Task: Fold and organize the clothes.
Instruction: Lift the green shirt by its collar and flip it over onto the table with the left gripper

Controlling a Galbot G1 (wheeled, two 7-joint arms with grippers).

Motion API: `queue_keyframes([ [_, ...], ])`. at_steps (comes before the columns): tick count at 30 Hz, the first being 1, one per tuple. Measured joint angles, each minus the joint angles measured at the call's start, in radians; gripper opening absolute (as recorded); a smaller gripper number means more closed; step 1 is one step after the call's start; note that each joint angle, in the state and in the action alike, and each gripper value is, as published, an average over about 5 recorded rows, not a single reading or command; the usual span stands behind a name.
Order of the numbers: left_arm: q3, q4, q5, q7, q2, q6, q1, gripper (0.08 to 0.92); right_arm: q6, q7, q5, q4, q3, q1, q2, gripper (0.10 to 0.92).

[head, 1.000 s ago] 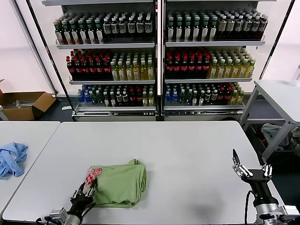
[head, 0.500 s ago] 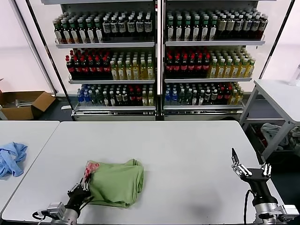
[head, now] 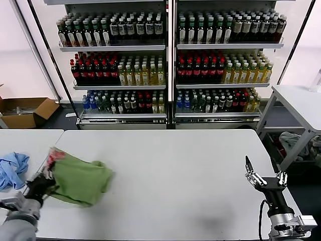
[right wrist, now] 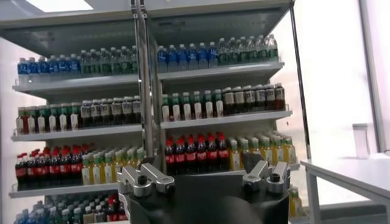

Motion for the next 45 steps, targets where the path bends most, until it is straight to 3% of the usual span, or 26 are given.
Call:
queue_keyframes([
  [5,-0.109,-0.025,0.010,0.020,0.046,0.026,-0.010,0.161,0.003,-0.001,0.002,0.001,0.004,-0.003,-0.001,0.823],
  [10,-0.093,-0.024,0.108,0.049,0.054,0.004,-0.021,0.161,0.013,-0.003,0.000,0.001,0.010,-0.014,0.004,0.823],
  [20,0.284,0.160,0.437,0.078,-0.051,-0.116,-0.088,0.161,0.020,-0.004,-0.003,-0.002,0.014,-0.025,0.006,0.823],
  [35,0.624,0.143,0.497,0.034,-0.112,-0.033,-0.255,0.162,0.012,-0.007,-0.008,0.006,0.005,-0.012,0.008,0.823],
  [38,0.685,0.142,0.490,-0.005,-0.125,0.000,-0.315,0.194,0.008,-0.007,-0.008,0.009,0.006,-0.012,0.007,0.823],
  [45,0.838,0.117,0.485,-0.148,-0.154,0.102,-0.474,0.392,-0.008,-0.007,-0.007,0.015,0.000,-0.001,0.009,0.823],
])
